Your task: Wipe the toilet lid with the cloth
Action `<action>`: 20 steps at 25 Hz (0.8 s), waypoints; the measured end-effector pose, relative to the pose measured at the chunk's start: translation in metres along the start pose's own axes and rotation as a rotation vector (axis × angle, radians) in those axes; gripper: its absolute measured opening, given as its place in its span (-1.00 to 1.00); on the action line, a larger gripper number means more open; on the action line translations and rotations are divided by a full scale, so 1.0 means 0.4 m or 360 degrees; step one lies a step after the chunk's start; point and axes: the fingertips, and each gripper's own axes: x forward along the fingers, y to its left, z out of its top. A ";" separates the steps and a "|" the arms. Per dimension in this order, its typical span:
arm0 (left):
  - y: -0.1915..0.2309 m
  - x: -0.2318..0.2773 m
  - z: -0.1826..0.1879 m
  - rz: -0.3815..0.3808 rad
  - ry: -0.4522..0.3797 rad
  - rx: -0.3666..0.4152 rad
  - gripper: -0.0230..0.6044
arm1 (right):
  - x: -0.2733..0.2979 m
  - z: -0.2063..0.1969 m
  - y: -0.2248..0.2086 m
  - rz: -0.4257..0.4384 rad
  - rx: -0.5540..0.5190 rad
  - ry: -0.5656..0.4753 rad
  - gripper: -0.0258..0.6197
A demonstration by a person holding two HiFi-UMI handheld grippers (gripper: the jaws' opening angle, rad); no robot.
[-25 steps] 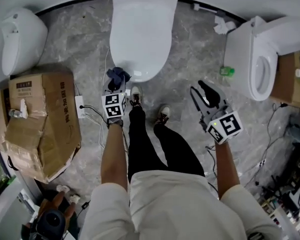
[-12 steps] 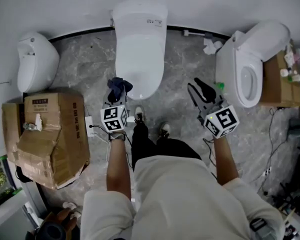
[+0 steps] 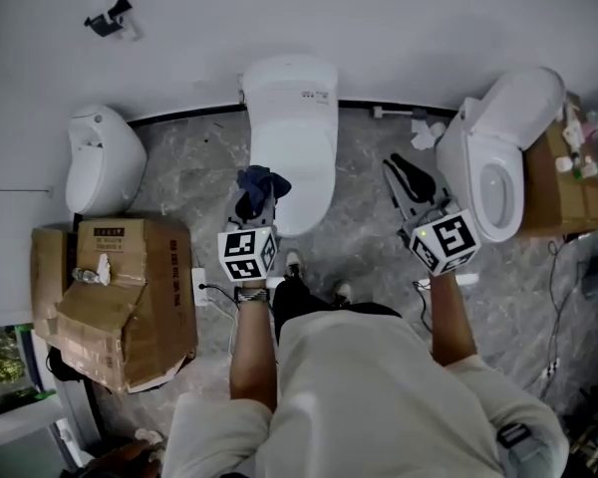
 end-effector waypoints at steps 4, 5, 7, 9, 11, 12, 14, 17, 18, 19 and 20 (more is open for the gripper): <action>-0.046 0.000 0.108 -0.0021 -0.0051 0.0110 -0.65 | -0.004 0.067 -0.023 -0.0027 -0.0059 -0.0030 -0.75; -0.059 -0.002 0.136 -0.0033 -0.0079 0.0132 -0.65 | -0.006 0.082 -0.026 -0.0013 -0.0066 -0.0040 -0.77; -0.088 -0.008 0.184 -0.0058 -0.0129 0.0162 -0.65 | -0.014 0.109 -0.027 0.0017 -0.0068 -0.0062 -0.80; -0.114 -0.016 0.225 -0.0081 -0.0167 0.0199 -0.65 | -0.022 0.140 -0.026 0.0034 -0.0063 -0.0081 -0.82; -0.135 -0.023 0.265 -0.0098 -0.0189 0.0246 -0.65 | -0.023 0.175 -0.024 0.0044 -0.0068 -0.0096 -0.83; -0.144 -0.027 0.285 -0.0105 -0.0196 0.0270 -0.65 | -0.023 0.194 -0.023 0.0047 -0.0073 -0.0105 -0.83; -0.163 -0.036 0.325 -0.0116 -0.0211 0.0319 -0.65 | -0.027 0.235 -0.020 0.0050 -0.0092 -0.0125 -0.83; -0.192 -0.060 0.394 -0.0111 -0.0276 0.0398 -0.65 | -0.043 0.290 -0.020 0.0045 -0.0116 -0.0162 -0.83; -0.202 -0.070 0.417 -0.0112 -0.0304 0.0423 -0.65 | -0.049 0.304 -0.020 0.0043 -0.0127 -0.0172 -0.83; -0.214 -0.080 0.437 -0.0119 -0.0331 0.0442 -0.65 | -0.055 0.315 -0.020 0.0041 -0.0140 -0.0179 -0.83; -0.227 -0.091 0.454 -0.0131 -0.0356 0.0457 -0.65 | -0.062 0.322 -0.019 0.0038 -0.0155 -0.0180 -0.83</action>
